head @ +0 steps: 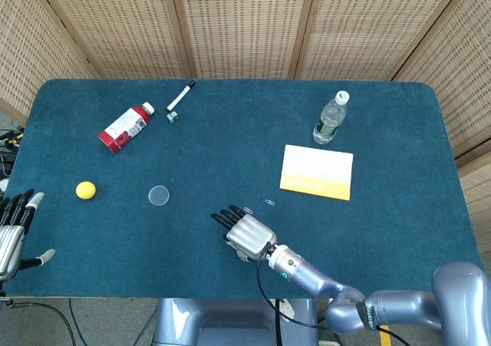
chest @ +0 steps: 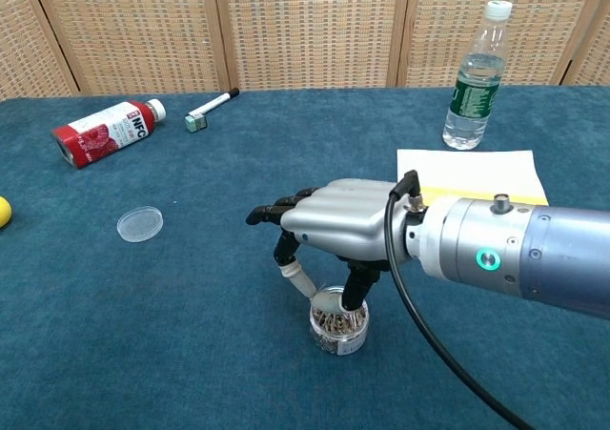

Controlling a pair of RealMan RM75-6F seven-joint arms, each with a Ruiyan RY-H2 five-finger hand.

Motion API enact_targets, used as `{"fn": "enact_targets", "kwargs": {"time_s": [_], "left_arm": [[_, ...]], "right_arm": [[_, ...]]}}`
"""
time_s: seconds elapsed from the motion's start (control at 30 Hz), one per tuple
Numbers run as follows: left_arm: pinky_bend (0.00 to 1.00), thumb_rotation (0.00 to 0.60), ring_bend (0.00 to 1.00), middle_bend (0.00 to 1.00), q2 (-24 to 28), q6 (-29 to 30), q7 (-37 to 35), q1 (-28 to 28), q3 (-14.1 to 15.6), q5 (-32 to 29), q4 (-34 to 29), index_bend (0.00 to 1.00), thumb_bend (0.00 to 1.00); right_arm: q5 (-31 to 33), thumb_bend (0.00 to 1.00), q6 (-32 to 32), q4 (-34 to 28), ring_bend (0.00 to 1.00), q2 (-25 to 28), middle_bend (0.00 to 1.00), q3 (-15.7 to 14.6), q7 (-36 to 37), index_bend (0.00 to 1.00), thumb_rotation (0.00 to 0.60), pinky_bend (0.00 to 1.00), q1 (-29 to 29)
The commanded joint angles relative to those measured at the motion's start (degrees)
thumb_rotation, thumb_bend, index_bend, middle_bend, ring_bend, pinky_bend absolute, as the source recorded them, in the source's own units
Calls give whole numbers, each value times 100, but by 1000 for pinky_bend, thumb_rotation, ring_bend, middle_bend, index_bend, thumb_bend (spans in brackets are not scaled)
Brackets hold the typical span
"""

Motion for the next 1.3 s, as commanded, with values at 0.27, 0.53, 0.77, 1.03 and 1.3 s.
{"fn": "enact_targets", "kwargs": {"time_s": [0.27,0.53,0.77,1.03,1.3], "left_arm": [[0,600,0,0,42,15,-41,5,-2,7,-32,0,0],[0,600,0,0,57,2,-87,3,-4,-8,-24,0,0],[0,600,0,0,51,5,-60,4,1,-6,-26,0,0],[0,600,0,0,55,18,-82,7,-7,-12,-19,0,0],[0,600,0,0,63,217,-211,72,6,168,6,0,0]], "right_arm": [[81,434,93,8,0,-48,0,-149,-135,691,600,65,0],[303,283,153,-52,0,14,0,-171,-271,467,600,65,27],[361,278,324,-229,0,134,0,-191,-334,460,600,65,5],[166,278,698,-746,0,740,0,-146,-167,459,600,67,-165],[-940,180,1765,-418,0,1733,0,-480,452,83,600,63,-890]]}}
